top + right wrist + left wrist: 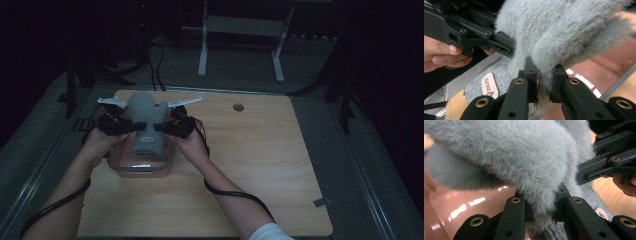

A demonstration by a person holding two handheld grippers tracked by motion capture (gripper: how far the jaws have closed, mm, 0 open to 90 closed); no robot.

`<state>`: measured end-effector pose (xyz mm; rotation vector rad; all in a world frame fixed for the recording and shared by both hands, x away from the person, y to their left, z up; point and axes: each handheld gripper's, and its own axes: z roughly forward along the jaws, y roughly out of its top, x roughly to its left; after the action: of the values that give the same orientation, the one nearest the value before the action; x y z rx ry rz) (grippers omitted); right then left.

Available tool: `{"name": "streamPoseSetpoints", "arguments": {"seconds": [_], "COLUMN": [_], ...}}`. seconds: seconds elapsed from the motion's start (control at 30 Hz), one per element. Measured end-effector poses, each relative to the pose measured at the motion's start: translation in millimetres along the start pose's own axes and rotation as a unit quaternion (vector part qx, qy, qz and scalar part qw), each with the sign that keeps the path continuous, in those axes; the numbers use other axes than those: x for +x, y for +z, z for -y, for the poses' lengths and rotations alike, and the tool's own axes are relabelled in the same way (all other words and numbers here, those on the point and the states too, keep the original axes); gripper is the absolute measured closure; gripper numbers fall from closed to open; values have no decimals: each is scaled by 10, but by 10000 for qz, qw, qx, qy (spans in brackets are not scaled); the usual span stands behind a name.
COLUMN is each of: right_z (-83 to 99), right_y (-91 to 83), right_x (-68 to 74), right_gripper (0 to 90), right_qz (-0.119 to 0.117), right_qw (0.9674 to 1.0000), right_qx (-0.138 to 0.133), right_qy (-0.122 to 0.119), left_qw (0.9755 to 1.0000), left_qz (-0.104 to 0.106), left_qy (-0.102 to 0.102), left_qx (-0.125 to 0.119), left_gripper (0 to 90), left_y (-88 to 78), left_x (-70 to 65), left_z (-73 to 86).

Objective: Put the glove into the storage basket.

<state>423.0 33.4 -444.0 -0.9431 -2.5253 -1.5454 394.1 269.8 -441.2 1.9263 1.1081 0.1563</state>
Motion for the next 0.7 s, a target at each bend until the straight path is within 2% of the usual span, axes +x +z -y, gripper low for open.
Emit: {"name": "streamPoseSetpoints", "arguments": {"seconds": [0.13, 0.23, 0.37, 0.5, 0.6, 0.7], "right_z": [120, 173, 193, 199, 210, 227], "right_y": [191, 303, 412, 515, 544, 603], "right_x": [-57, -53, -45, -13, -18, -37], "right_gripper": [802, 801, 801, 782, 739, 697], "right_qz": [215, 448, 713, 1013, 1088, 1123], "right_qw": [9992, 9972, 9934, 9878, 9862, 9830], "right_qx": [311, 580, 890, 1178, 1246, 1449], "right_qy": [110, 116, 149, 35, 83, 138], "left_qw": [9995, 9979, 9949, 9914, 9892, 9855], "left_qz": [-149, -348, -549, -742, -737, -808], "left_qy": [-97, -130, -127, -181, -308, -356], "left_qx": [270, 525, 832, 1060, 1227, 1451], "left_gripper": [770, 770, 770, 768, 766, 764], "left_y": [165, 272, 373, 465, 527, 629], "left_x": [72, 80, 97, 100, 134, 142], "left_z": [120, 168, 194, 210, 226, 250]}}
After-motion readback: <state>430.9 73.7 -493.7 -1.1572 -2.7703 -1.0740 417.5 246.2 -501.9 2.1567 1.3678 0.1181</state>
